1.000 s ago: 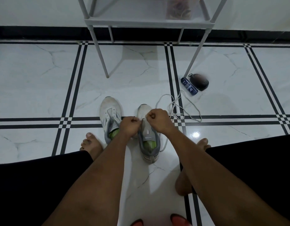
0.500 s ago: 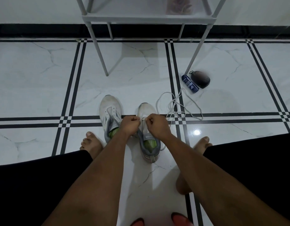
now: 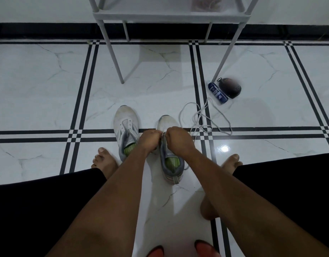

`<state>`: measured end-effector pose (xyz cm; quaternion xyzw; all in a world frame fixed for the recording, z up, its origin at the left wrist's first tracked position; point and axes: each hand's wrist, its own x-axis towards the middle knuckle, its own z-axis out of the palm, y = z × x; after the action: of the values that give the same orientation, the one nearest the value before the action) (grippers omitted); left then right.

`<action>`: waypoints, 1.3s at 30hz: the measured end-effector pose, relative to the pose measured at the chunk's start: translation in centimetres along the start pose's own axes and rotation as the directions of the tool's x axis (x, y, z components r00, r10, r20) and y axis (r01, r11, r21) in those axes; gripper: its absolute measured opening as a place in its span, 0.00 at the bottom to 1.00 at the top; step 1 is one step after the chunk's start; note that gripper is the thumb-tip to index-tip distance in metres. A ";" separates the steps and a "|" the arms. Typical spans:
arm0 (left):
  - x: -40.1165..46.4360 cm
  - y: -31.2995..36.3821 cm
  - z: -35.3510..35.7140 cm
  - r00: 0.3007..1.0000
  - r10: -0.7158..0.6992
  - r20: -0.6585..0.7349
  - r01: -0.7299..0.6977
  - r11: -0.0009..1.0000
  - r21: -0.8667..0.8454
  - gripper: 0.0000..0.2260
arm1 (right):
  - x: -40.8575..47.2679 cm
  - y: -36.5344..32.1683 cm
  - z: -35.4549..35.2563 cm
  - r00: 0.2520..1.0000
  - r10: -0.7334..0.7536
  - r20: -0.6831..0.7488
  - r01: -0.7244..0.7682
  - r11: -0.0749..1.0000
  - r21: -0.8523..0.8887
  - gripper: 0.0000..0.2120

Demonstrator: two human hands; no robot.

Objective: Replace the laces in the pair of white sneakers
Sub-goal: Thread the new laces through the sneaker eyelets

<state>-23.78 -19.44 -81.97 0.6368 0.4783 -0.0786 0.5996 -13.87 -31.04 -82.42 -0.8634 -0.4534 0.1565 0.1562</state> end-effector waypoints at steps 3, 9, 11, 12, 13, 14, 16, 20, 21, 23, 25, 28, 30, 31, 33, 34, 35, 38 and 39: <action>0.0 -0.1 0.1 1.000 -0.011 -0.026 0.010 0.999 -0.038 0.16 | 0.2 -0.2 -0.5 0.998 -0.053 0.031 0.055 0.995 -0.086 0.05; 0.2 -1.1 0.6 0.990 0.081 -0.114 -0.081 0.997 0.003 0.13 | 0.4 0.0 -0.8 0.992 -0.104 0.079 0.112 0.987 -0.111 0.04; 0.4 -1.2 0.8 0.981 0.114 -0.157 -0.110 0.993 0.037 0.13 | 0.5 0.3 -0.7 0.989 -0.131 0.075 0.139 0.983 -0.115 0.04; 0.4 -1.3 1.0 0.977 0.124 -0.172 -0.117 0.992 0.050 0.13 | 0.5 0.3 -0.7 0.986 -0.146 0.076 0.154 0.981 -0.120 0.04; 0.5 -1.3 1.1 0.975 0.129 -0.183 -0.121 0.991 0.053 0.13 | 0.6 0.4 -0.6 0.984 -0.159 0.075 0.167 0.979 -0.120 0.04; 0.5 -1.3 1.2 0.973 0.131 -0.190 -0.124 0.991 0.048 0.13 | 0.7 0.5 -0.6 0.983 -0.168 0.073 0.175 0.978 -0.116 0.04; 0.4 -1.4 1.4 0.969 0.132 -0.208 -0.126 0.991 0.045 0.13 | 0.9 0.6 -0.5 0.982 -0.174 0.072 0.181 0.978 -0.106 0.05; 0.4 -1.6 1.8 0.961 0.148 -0.235 -0.141 0.989 0.046 0.12 | 1.1 0.6 -0.4 0.983 -0.159 0.094 0.168 0.981 -0.094 0.06; 0.3 -1.6 1.9 0.959 0.148 -0.241 -0.141 0.989 0.044 0.13 | 1.2 0.6 -0.3 0.983 -0.157 0.097 0.165 0.982 -0.092 0.06; 0.2 -1.5 1.9 0.958 0.149 -0.245 -0.144 0.989 0.037 0.13 | 1.2 0.6 -0.2 0.985 -0.144 0.095 0.152 0.984 -0.088 0.05; 0.2 -1.5 1.9 0.956 0.154 -0.248 -0.146 0.988 0.050 0.12 | 1.1 0.6 -0.1 0.989 -0.114 0.099 0.120 0.991 -0.055 0.04; 0.4 -1.8 1.7 0.954 0.163 -0.252 -0.150 0.986 0.068 0.12 | 0.7 0.8 0.0 0.997 -0.003 0.080 -0.004 0.996 0.088 0.04; 0.6 -1.7 1.7 0.955 0.149 -0.257 -0.132 0.988 0.083 0.12 | 0.4 1.0 0.2 0.997 0.057 0.056 -0.066 0.982 0.178 0.05; 0.5 -1.5 1.7 0.956 0.140 -0.259 -0.119 0.989 0.092 0.11 | 0.3 0.9 0.4 0.996 0.077 0.045 -0.085 0.974 0.209 0.06; 0.4 -1.2 1.7 0.955 0.126 -0.268 -0.099 0.989 0.111 0.09 | 0.2 0.8 0.7 0.994 0.108 0.031 -0.112 0.965 0.236 0.06; 0.4 -1.2 1.7 0.954 0.121 -0.274 -0.089 0.988 0.127 0.09 | 0.1 0.7 0.8 0.992 0.123 0.029 -0.126 0.963 0.239 0.06; 0.2 -1.1 1.7 0.954 0.111 -0.278 -0.074 0.987 0.140 0.09 | 0.1 0.8 1.1 0.991 0.133 0.028 -0.136 0.961 0.239 0.06; 0.0 -1.0 1.7 0.955 0.107 -0.277 -0.063 0.984 0.165 0.08 | 0.0 0.7 1.4 0.988 0.150 0.029 -0.153 0.960 0.236 0.06; -0.1 -0.9 1.7 0.958 0.106 -0.266 -0.062 0.984 0.167 0.08 | -0.1 0.7 1.4 0.987 0.155 0.029 -0.158 0.957 0.243 0.07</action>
<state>-23.66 -21.08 -82.96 0.7065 0.5214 -0.0014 0.4785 -13.96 -31.34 -84.00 -0.8701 -0.3618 0.2269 0.2462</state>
